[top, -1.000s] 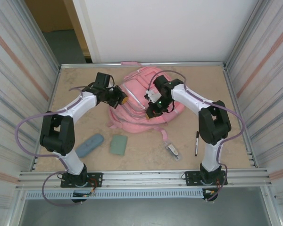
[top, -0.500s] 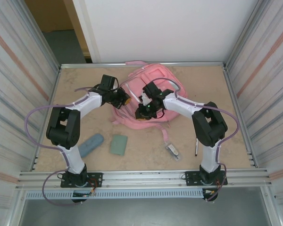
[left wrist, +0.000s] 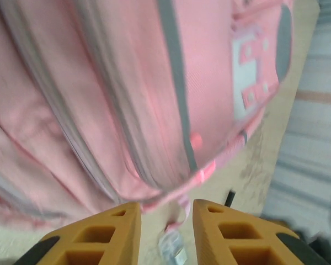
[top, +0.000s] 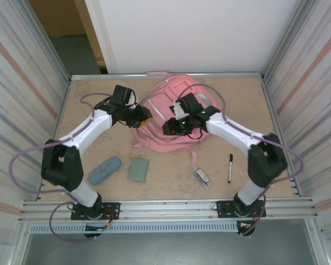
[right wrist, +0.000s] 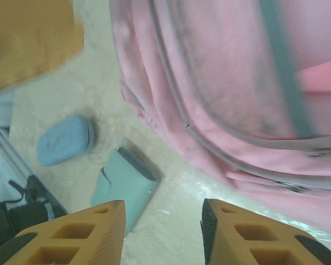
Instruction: Pack books, pencil case, and school supplies into a backpack
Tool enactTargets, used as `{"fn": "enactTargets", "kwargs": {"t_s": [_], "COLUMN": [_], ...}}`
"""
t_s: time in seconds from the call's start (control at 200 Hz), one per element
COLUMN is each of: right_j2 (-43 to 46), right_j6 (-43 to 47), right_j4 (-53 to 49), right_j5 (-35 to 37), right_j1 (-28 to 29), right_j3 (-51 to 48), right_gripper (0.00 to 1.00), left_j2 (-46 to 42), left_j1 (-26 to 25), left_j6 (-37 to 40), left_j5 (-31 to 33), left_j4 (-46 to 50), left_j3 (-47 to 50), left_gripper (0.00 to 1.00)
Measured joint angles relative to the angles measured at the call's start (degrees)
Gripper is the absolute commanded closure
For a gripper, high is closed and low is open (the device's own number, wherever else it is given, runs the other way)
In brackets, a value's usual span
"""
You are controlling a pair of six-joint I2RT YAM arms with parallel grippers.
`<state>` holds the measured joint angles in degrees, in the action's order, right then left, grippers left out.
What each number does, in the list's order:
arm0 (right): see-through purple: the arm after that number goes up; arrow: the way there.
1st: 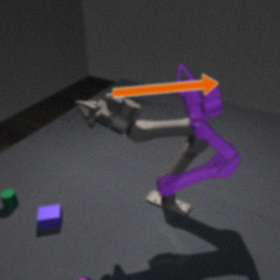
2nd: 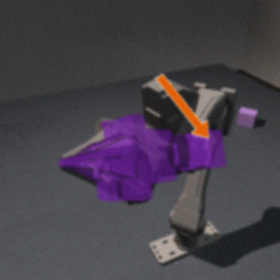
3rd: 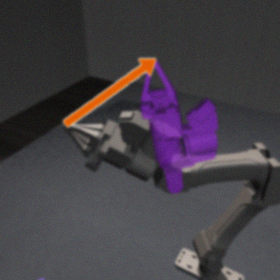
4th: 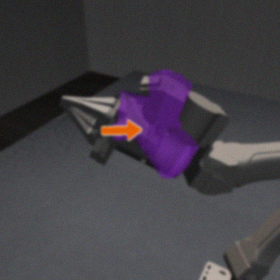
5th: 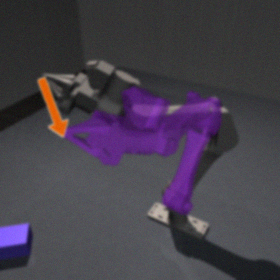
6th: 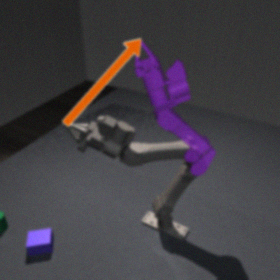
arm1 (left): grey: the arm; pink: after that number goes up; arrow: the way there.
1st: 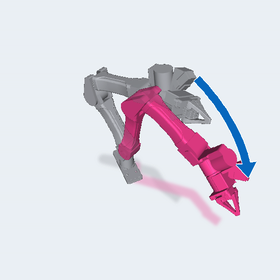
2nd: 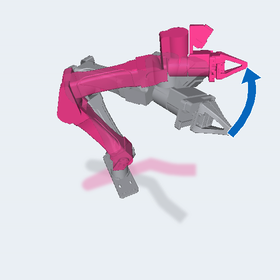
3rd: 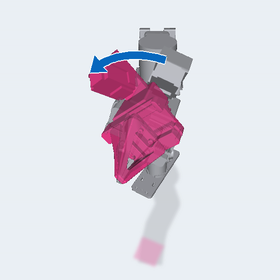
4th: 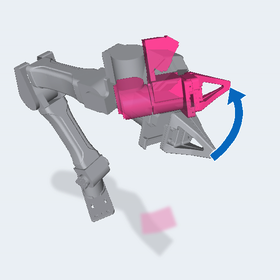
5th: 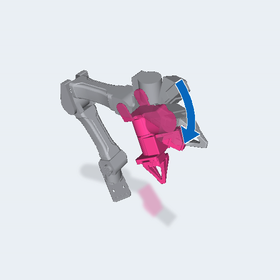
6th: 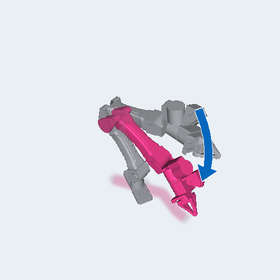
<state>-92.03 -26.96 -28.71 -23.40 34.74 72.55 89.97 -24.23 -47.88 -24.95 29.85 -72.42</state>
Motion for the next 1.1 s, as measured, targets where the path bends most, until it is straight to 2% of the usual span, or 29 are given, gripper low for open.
{"fn": "enactTargets", "kwargs": {"t_s": [0.2, 0.376, 0.566, 0.727, 0.827, 0.962, 1.102], "right_j2": [7.1, 7.8, 7.6, 6.8, 3.9, -1.3, -7.8], "right_j6": [9.8, 21.8, 30.9, 38.6, 46.3, 57.5, 63.7], "right_j4": [2.2, 11.8, 14.8, 15.5, 15.5, 14.8, 16.5], "right_j5": [7.3, 7.3, 8.0, 3.6, 0.4, -1.3, 2.2], "right_j1": [-6.2, -6.5, -7.3, -9.6, -8.8, -3.7, 1.5], "right_j3": [-6.1, -17.1, -14.8, -12.3, -11.4, -10.3, -7.3], "right_gripper": [0.55, 0.51, 0.5, 0.46, 0.44, 0.43, 0.44], "left_j2": [-2.4, 2.4, 7.3, 7.8, 7.4, 1.5, -10.3], "left_j1": [-12.4, -16.8, -17.8, -17.9, -17.9, -17.2, -13.1], "left_j6": [4.2, 6.3, 7.6, 7.6, 7.7, 7.6, 7.1], "left_j5": [4.5, 7.7, 9.7, 10.0, 9.3, 8.9, 6.9], "left_j4": [3.0, 4.5, 5.9, 5.9, 4.9, 3.4, 3.8], "left_j3": [0.5, 1.1, 0.3, 0.0, 0.7, 6.8, 14.1], "left_gripper": [0.69, 0.66, 0.64, 0.64, 0.64, 0.61, 0.56]}}
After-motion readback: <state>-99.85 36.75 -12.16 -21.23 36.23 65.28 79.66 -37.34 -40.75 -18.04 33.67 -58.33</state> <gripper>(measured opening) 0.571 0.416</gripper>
